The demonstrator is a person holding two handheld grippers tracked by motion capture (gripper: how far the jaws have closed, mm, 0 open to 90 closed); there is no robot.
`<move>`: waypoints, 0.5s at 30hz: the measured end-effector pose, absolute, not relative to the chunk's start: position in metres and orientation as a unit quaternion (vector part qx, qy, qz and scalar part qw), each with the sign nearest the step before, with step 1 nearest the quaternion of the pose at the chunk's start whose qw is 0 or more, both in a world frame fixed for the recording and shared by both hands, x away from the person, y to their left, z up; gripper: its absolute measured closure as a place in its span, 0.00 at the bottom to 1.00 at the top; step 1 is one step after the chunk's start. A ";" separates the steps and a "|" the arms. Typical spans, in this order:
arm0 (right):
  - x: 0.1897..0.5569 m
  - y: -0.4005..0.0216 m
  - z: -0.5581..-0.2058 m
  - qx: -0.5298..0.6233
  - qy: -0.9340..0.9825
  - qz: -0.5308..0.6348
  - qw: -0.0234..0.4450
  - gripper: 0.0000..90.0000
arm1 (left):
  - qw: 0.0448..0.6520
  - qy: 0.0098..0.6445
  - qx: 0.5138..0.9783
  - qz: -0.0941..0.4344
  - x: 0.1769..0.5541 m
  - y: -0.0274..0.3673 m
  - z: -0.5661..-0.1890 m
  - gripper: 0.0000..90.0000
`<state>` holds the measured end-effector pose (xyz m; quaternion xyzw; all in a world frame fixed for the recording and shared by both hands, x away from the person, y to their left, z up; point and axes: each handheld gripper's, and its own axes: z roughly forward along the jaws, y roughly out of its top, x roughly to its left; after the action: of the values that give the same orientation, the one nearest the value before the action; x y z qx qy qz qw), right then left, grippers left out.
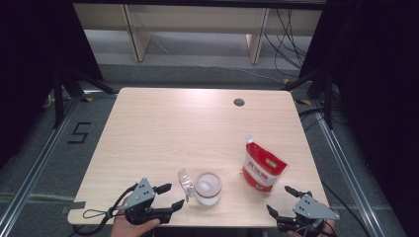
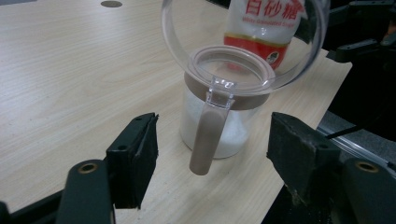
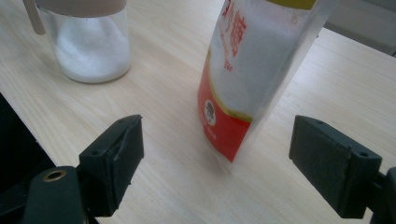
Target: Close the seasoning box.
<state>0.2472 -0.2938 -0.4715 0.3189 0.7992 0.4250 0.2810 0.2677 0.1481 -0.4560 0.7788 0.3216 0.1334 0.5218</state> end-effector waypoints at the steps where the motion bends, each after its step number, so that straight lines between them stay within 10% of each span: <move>1: 0.247 -0.294 -0.471 0.319 0.800 0.425 0.281 0.21 | 0.521 0.323 0.779 0.133 0.268 0.148 -0.456 0.38; 8: 0.246 -0.295 -0.472 0.323 0.799 0.423 0.279 0.21 | 0.531 0.322 0.771 0.141 0.266 0.144 -0.450 0.50; 15: 0.246 -0.293 -0.472 0.321 0.801 0.420 0.280 0.21 | 0.523 0.303 0.779 0.165 0.266 0.145 -0.445 0.83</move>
<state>0.2458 -0.2935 -0.4722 0.3213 0.8011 0.4204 0.2797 0.2657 0.1448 -0.4454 0.7793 0.3032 0.1655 0.5228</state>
